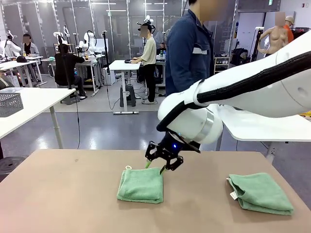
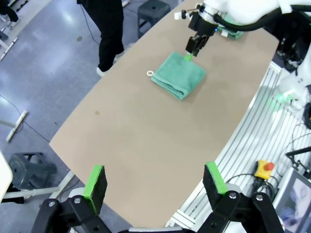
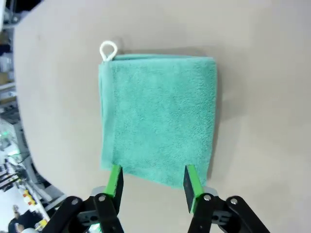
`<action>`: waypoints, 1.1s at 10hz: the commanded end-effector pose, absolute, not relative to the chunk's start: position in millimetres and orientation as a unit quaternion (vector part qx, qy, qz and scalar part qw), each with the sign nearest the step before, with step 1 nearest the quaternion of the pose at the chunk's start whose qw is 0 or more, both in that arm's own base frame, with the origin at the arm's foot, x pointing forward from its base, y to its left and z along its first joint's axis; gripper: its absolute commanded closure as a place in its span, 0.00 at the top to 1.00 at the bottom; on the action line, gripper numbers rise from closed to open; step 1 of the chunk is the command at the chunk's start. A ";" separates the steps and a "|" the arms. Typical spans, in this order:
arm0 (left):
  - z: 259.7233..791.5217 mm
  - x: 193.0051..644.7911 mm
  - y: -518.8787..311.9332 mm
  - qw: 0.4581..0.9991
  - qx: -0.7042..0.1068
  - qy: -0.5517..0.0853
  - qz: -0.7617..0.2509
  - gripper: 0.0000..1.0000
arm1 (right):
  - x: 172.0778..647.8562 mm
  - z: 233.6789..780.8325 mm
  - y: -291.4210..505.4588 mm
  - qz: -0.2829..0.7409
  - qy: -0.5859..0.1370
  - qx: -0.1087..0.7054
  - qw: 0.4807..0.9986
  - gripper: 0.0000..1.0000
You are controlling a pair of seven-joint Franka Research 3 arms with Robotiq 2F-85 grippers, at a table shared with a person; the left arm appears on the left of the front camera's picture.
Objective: Fold the towels and place them in the basket.
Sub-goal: Stack the folded Towel with hook on the right side of the table.
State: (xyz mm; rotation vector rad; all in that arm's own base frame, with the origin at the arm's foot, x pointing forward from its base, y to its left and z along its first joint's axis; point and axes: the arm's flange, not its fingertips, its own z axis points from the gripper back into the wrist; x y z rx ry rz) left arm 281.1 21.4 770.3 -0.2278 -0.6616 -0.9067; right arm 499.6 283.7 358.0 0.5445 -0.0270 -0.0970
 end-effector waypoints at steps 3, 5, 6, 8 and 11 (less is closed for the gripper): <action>770.5 280.2 21.3 0.837 -0.104 -0.312 -0.436 1.00 | 496.5 307.2 257.9 -0.065 -0.039 0.341 0.937 0.68; 770.5 280.2 21.3 0.837 -0.104 -0.312 -0.436 1.00 | 490.4 297.6 246.2 -0.070 -0.042 0.350 0.933 1.00; 770.5 280.2 21.3 0.837 -0.104 -0.312 -0.436 1.00 | 490.0 294.1 241.1 -0.078 -0.040 0.350 0.933 1.00; 770.5 280.2 21.3 0.837 -0.104 -0.312 -0.436 1.00 | 492.0 282.6 235.4 -0.089 -0.032 0.358 0.929 1.00; 770.5 280.2 21.3 0.837 -0.104 -0.312 -0.436 1.00 | 500.8 266.3 239.4 -0.089 -0.019 0.385 0.919 1.00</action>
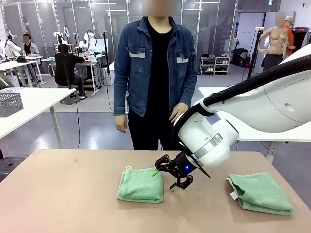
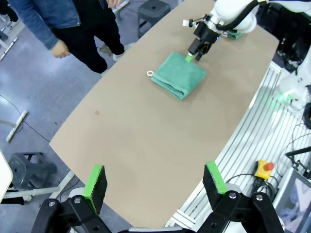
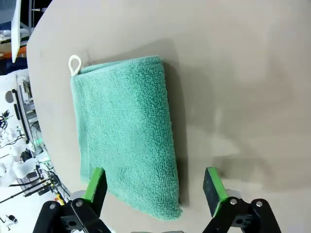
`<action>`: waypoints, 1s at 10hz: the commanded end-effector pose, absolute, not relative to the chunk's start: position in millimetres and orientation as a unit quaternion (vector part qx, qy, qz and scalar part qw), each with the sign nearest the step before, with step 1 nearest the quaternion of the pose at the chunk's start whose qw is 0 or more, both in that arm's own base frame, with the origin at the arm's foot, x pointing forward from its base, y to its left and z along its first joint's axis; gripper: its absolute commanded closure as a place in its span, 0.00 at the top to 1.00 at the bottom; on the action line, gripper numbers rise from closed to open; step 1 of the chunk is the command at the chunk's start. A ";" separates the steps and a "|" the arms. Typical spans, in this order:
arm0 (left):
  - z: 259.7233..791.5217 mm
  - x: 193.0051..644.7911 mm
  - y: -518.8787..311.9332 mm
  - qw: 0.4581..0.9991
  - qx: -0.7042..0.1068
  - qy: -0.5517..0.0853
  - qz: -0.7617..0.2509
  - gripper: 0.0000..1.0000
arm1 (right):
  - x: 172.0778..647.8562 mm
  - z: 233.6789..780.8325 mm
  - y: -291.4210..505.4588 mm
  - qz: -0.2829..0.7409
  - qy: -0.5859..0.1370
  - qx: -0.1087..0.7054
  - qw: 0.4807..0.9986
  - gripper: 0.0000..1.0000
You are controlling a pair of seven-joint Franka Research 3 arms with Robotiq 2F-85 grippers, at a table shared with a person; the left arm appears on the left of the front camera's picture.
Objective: Fold the towels and place them in the basket.
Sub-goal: Stack the folded Towel with hook on the right side of the table.
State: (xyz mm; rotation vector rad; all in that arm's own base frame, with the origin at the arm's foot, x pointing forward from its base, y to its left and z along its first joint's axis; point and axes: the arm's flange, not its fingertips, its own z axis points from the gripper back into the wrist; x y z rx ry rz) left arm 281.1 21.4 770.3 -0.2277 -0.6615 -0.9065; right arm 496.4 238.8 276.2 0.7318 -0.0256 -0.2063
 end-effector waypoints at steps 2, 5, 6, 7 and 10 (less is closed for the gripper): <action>770.5 280.2 21.3 0.837 -0.104 -0.312 -0.436 1.00 | 506.6 258.3 244.3 -0.083 -0.016 0.400 0.913 1.00; 770.5 280.2 21.3 0.837 -0.104 -0.312 -0.436 1.00 | 513.9 250.0 253.0 -0.073 -0.015 0.416 0.906 0.93; 770.5 280.2 21.3 0.837 -0.104 -0.312 -0.436 1.00 | 515.1 246.8 255.4 -0.071 -0.012 0.421 0.904 0.63; 770.5 280.2 21.3 0.837 -0.104 -0.312 -0.436 1.00 | 515.5 244.8 256.3 -0.073 -0.014 0.424 0.903 0.34; 770.5 280.2 21.3 0.837 -0.104 -0.312 -0.436 1.00 | 513.3 241.8 255.9 -0.074 -0.016 0.426 0.902 0.00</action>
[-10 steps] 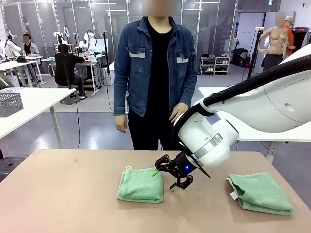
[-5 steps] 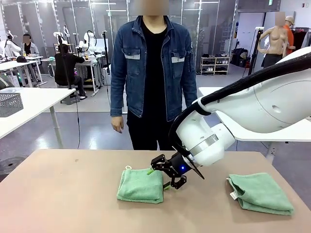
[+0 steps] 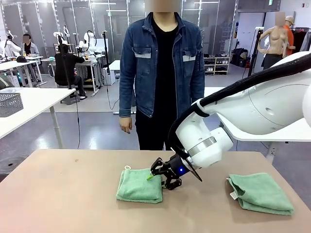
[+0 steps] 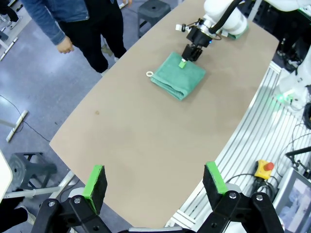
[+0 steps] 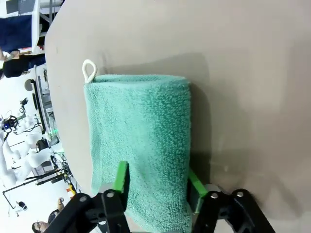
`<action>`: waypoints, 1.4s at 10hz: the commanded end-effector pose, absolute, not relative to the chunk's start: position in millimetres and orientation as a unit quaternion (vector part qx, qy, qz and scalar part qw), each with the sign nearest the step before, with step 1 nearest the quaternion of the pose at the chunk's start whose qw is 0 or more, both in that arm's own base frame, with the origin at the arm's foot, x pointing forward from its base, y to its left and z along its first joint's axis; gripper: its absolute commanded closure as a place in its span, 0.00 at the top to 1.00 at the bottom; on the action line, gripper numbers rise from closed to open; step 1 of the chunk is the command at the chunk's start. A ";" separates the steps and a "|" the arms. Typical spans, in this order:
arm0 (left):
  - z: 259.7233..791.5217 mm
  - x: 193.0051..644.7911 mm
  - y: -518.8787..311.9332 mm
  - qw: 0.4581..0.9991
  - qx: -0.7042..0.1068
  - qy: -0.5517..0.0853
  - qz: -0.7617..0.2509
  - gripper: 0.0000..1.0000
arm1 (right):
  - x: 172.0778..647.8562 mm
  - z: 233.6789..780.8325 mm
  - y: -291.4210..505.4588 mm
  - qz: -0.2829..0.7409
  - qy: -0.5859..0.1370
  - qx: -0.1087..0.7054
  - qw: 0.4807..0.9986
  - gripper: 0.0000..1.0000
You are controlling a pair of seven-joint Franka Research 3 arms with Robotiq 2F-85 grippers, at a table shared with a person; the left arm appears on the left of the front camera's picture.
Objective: Fold the towels and place them in the basket.
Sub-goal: Stack the folded Towel with hook on the right side of the table.
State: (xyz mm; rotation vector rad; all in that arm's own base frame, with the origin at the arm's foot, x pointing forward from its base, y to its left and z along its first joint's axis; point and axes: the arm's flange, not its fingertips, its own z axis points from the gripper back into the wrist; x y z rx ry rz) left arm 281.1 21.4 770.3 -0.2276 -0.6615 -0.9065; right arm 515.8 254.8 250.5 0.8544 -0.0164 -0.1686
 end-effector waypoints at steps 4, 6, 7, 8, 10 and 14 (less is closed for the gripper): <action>770.5 280.2 21.3 0.837 -0.104 -0.312 -0.436 1.00 | 511.4 248.2 262.5 -0.076 -0.020 0.423 0.903 0.00; 770.5 280.2 21.3 0.837 -0.104 -0.312 -0.436 1.00 | 509.0 253.7 267.2 -0.077 -0.023 0.419 0.904 0.00; 770.5 280.2 21.3 0.837 -0.104 -0.312 -0.436 1.00 | 506.9 257.7 270.1 -0.078 -0.023 0.415 0.906 0.00; 770.5 280.2 21.3 0.837 -0.104 -0.312 -0.436 1.00 | 504.9 261.9 273.2 -0.082 -0.020 0.411 0.908 0.00; 770.5 280.2 21.3 0.837 -0.104 -0.312 -0.436 1.00 | 512.7 254.6 266.7 -0.072 -0.011 0.416 0.907 0.00; 770.5 280.2 21.3 0.837 -0.104 -0.312 -0.436 1.00 | 512.7 254.6 266.7 -0.072 -0.011 0.416 0.907 0.00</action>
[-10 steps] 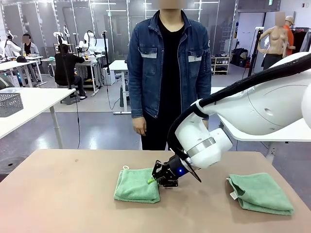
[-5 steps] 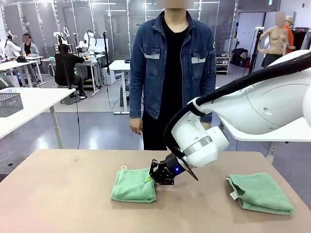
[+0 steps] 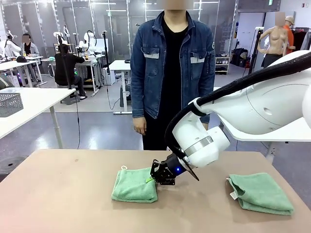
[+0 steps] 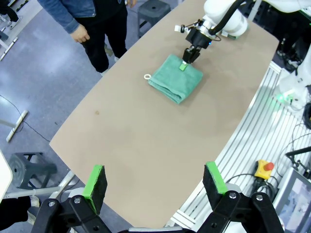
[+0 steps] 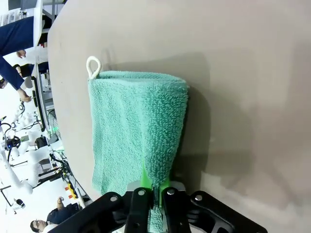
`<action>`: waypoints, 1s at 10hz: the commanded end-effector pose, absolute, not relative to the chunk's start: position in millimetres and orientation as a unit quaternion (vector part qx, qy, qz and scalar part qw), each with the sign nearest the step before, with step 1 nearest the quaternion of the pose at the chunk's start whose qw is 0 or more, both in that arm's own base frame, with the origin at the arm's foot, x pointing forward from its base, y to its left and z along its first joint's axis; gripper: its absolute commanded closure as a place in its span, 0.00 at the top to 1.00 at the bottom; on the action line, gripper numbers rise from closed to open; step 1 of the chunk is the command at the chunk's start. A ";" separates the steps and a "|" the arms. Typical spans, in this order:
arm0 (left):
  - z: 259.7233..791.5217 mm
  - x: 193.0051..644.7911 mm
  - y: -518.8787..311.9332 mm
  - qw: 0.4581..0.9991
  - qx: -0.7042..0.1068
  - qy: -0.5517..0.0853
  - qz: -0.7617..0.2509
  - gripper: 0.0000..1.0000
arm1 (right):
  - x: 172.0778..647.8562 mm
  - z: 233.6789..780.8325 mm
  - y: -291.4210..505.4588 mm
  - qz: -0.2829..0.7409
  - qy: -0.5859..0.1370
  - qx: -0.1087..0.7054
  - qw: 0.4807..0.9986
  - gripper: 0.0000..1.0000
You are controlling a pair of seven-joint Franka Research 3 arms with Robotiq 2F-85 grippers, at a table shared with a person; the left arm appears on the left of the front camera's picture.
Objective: Fold the towels and place them in the basket.
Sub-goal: Stack the folded Towel with hook on the right side of the table.
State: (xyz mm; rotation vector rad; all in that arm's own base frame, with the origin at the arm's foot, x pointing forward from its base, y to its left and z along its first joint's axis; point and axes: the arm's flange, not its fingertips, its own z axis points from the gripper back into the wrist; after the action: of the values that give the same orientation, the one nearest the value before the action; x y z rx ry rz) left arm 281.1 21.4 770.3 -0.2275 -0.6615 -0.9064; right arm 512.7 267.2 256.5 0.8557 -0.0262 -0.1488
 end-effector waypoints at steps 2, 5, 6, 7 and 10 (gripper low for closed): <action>770.5 280.2 21.3 0.837 -0.104 -0.312 -0.436 1.00 | 500.7 288.6 256.4 -0.014 -0.019 0.369 0.929 0.06; 770.5 280.2 21.3 0.837 -0.104 -0.312 -0.436 1.00 | 476.6 383.6 196.7 0.042 -0.094 0.329 0.939 0.06; 770.5 280.2 21.3 0.837 -0.104 -0.312 -0.436 1.00 | 471.8 407.1 171.5 0.053 -0.104 0.302 0.946 0.06; 770.5 280.2 21.3 0.837 -0.104 -0.312 -0.436 1.00 | 464.4 432.9 140.7 0.071 -0.104 0.289 0.949 0.06; 770.5 280.2 21.3 0.837 -0.104 -0.312 -0.436 1.00 | 453.2 475.4 74.1 0.120 -0.102 0.269 0.950 0.06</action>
State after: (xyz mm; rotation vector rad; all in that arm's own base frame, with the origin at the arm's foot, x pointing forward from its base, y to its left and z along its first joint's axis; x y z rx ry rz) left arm 281.0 21.3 770.2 -0.2271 -0.6612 -0.9063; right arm 451.9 79.8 471.7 0.5342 -0.2259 0.2061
